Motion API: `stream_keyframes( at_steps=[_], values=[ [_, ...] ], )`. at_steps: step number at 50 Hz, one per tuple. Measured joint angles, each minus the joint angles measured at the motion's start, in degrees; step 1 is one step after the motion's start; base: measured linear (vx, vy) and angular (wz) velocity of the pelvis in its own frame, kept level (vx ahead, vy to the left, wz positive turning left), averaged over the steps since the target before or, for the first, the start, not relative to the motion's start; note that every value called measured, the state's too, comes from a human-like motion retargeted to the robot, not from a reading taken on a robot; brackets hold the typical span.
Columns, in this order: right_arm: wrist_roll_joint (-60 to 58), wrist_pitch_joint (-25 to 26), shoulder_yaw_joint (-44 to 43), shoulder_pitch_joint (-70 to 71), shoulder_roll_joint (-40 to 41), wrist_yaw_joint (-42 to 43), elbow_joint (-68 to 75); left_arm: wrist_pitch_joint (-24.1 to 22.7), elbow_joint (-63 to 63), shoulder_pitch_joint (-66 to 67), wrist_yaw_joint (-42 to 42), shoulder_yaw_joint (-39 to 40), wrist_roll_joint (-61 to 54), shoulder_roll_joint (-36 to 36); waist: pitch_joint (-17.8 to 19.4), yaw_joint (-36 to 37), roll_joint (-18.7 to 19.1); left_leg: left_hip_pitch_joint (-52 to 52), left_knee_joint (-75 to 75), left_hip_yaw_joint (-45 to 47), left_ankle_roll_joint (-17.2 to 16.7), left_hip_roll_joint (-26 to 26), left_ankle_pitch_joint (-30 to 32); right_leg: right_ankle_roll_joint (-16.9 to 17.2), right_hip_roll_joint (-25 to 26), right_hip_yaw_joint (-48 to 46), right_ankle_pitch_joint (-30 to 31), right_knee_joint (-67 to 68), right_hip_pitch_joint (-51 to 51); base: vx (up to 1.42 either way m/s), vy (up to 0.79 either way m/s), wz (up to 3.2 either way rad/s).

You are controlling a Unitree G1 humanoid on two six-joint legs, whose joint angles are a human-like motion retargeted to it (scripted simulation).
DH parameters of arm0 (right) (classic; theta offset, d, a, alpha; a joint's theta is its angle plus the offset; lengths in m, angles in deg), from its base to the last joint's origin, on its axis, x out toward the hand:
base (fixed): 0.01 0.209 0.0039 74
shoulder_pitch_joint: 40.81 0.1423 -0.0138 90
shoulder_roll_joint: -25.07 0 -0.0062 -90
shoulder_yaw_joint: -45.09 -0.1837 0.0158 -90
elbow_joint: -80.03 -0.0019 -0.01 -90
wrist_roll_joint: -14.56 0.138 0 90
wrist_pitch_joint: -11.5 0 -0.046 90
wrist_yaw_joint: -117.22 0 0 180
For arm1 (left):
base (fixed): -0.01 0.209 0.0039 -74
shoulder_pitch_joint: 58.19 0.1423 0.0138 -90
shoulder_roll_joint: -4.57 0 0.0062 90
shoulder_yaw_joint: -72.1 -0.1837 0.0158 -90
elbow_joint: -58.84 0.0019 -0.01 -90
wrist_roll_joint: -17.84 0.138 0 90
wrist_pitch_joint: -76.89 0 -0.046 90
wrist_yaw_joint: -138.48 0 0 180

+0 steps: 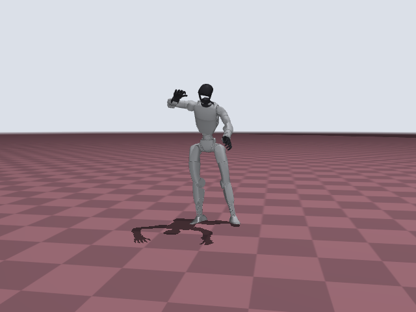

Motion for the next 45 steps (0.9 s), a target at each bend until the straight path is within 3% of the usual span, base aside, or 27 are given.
stream_keyframes(
  at_steps=[4,11,13,19,25,32,37,45],
  values=[
    [-1.1,-0.2,1.1,3.4,1.6,1.8,0.5,0.9,7.1,6.5,-2.5,2.1,3.9,5.3,3.2,-1.5,-1.7,0.3,0.0,0.5,0.0,0.1,0.2,0.0,0.3,0.5,0.6,-0.9,0.3,-0.04,-0.01,-0.07],
    [0.3,-0.8,1.8,4.2,3.7,2.0,2.3,2.6,13.3,8.2,-2.7,1.2,6.6,16.2,2.5,-2.8,-1.7,0.8,0.0,1.0,0.0,0.2,-0.1,0.0,0.3,1.3,0.3,-1.3,0.7,0.02,0.00,-0.02],
    [2.3,-0.8,2.1,4.8,5.9,1.8,4.1,2.7,12.7,2.8,-2.7,-1.6,6.1,15.8,2.9,-3.5,-2.5,1.5,0.0,1.2,0.0,0.2,-0.2,0.0,0.3,1.7,0.1,-1.3,1.3,0.06,-0.01,-0.09],
    [3.7,-0.4,5.2,4.0,6.2,-0.7,6.4,3.6,8.2,-18.6,-4.6,-8.5,6.1,17.2,-2.7,-3.7,-0.5,2.8,0.0,1.7,0.0,1.5,-0.6,0.0,1.4,2.0,-0.9,-0.2,1.6,0.07,-0.05,-0.12],
    [3.4,-0.6,7.6,3.0,5.4,-1.4,4.3,1.5,-0.8,-38.6,-7.7,-13.1,1.5,16.4,-8.3,-4.2,0.8,3.2,0.0,2.7,0.0,2.5,-0.5,0.0,2.6,2.3,-1.2,0.6,1.0,0.05,-0.06,-0.15],
    [1.0,-0.3,7.2,2.0,3.1,-0.2,1.3,0.1,-8.0,-49.3,-10.3,-11.2,-4.3,19.6,-8.8,-3.2,2.1,4.5,0.0,2.8,0.0,3.3,-0.6,0.0,3.1,2.7,-2.0,0.7,2.0,0.05,-0.03,-0.05],
    [1.0,0.1,4.6,0.3,2.2,0.0,1.2,0.0,-10.5,-43.9,-8.1,-8.8,-4.4,24.6,-6.5,-1.9,2.9,5.3,0.0,2.4,0.0,3.7,-0.6,0.0,3.2,2.7,-2.8,1.1,2.8,0.00,0.00,0.00],
    [1.3,0.0,1.1,-1.9,4.1,-1.3,1.6,0.9,-8.2,-15.8,-1.7,-4.6,2.0,29.7,-2.1,-1.7,2.0,4.8,0.0,2.8,0.0,3.5,-0.2,0.0,3.2,2.9,-2.3,0.8,2.2,-0.06,-0.01,-0.04]
  ],
)
